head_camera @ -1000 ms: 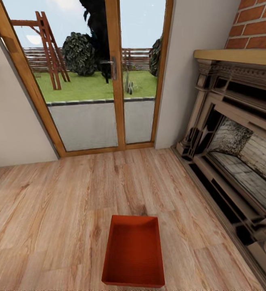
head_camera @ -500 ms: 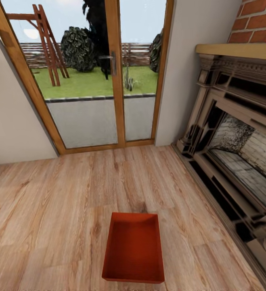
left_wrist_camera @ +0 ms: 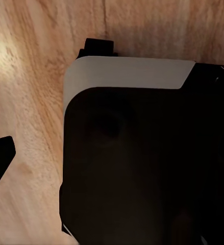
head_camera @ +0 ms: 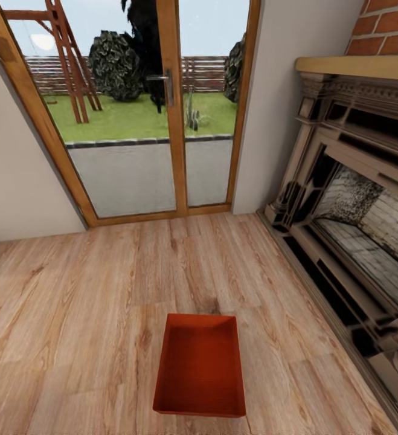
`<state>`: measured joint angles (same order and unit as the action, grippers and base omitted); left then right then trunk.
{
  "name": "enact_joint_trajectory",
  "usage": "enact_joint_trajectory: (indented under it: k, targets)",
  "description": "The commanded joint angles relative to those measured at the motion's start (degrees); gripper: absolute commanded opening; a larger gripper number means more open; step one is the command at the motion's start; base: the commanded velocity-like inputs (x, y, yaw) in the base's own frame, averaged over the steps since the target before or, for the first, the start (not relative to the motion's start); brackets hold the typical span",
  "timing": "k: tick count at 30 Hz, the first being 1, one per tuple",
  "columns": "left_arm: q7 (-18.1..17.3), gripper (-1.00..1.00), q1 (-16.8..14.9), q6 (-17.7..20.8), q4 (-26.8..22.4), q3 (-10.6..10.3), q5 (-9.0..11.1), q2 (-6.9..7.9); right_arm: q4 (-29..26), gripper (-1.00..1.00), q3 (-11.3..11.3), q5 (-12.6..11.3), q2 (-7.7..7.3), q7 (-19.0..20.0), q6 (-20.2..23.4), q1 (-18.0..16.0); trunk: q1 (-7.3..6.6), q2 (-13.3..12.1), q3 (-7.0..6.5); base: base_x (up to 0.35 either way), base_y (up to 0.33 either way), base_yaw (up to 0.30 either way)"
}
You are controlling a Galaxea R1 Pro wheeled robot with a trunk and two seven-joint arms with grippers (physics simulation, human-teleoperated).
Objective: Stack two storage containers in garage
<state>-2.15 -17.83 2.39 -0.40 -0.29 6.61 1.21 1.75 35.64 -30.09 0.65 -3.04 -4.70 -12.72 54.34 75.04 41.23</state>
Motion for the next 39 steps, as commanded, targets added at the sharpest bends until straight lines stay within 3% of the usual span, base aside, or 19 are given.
enact_joint_trajectory:
  k: [1, 39]
  targets:
    - [-0.22, 1.0, -0.01, 0.25, -0.04, -0.06, 0.6, 0.02, 0.18, 1.0, 0.48, -0.5, 0.06, -0.04, -0.31, -0.07, 0.0, 0.02, 0.13, 0.0, 0.0, 0.0]
    - [-0.22, 1.0, -0.01, 0.25, -0.04, -0.04, 0.6, 0.02, 0.18, 1.0, 0.48, -0.5, 0.06, -0.05, -0.31, -0.05, 0.0, 0.02, 3.59, 0.0, 0.0, 0.0]
